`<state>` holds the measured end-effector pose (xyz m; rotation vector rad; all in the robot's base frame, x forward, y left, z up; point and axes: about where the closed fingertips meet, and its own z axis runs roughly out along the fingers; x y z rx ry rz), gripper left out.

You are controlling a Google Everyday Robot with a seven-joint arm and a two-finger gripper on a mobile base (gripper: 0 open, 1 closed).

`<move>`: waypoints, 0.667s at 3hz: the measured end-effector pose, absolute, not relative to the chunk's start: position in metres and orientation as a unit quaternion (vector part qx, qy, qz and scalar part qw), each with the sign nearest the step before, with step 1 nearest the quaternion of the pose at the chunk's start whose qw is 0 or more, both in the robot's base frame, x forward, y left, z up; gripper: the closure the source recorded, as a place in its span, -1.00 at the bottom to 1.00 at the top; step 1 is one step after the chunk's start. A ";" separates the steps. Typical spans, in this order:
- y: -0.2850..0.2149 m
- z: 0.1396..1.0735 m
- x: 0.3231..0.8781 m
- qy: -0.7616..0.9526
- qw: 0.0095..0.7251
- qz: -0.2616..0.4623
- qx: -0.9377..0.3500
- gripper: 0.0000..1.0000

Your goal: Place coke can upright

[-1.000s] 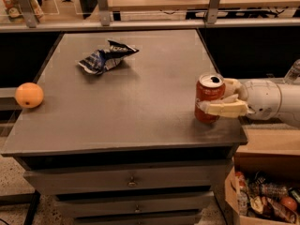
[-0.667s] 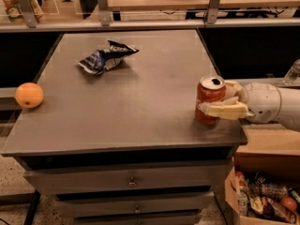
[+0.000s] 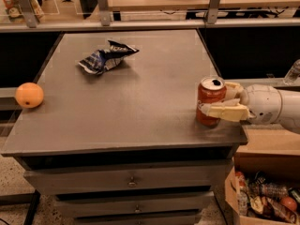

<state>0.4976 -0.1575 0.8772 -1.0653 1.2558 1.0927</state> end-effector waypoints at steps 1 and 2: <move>-0.159 0.875 0.499 0.537 0.546 0.458 -0.451 -1.00; -0.164 0.873 0.501 0.551 0.540 0.444 -0.456 -1.00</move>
Offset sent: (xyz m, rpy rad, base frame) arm 0.0057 -0.0192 -0.0078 -0.1072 0.0210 -0.0571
